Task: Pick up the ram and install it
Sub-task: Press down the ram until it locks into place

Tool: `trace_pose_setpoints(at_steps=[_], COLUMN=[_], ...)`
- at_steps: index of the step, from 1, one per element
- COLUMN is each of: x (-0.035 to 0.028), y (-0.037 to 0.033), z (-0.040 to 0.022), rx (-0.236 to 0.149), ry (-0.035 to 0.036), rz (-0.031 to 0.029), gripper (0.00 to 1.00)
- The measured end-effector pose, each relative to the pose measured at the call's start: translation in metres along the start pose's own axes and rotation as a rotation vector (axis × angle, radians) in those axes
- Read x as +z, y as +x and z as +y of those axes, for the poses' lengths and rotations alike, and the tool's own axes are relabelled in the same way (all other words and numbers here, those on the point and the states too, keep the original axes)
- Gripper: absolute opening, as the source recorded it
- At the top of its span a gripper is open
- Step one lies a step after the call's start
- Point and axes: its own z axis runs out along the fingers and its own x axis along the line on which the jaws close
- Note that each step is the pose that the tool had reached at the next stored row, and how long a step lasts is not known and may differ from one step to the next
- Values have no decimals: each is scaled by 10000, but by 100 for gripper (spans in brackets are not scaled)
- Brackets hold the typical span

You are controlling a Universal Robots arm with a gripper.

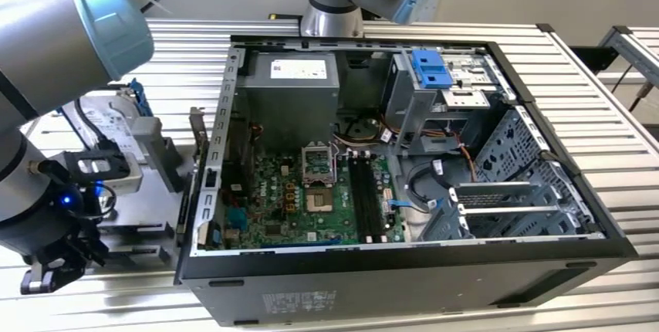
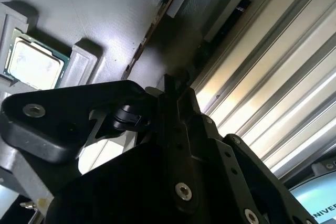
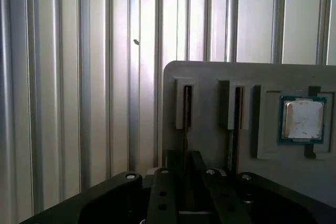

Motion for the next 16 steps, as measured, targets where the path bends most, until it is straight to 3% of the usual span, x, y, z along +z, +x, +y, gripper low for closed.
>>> trace_pose_setpoints(at_steps=[5, 8, 9, 16], x=[2, 2, 2, 2], y=[0, 0, 0, 0], z=[63, 64, 64, 65], rx=[-1, -2, -2, -2], ry=[13, 20, 22, 38], rz=[0, -1, -1, 0], gripper=[100, 100, 0, 0])
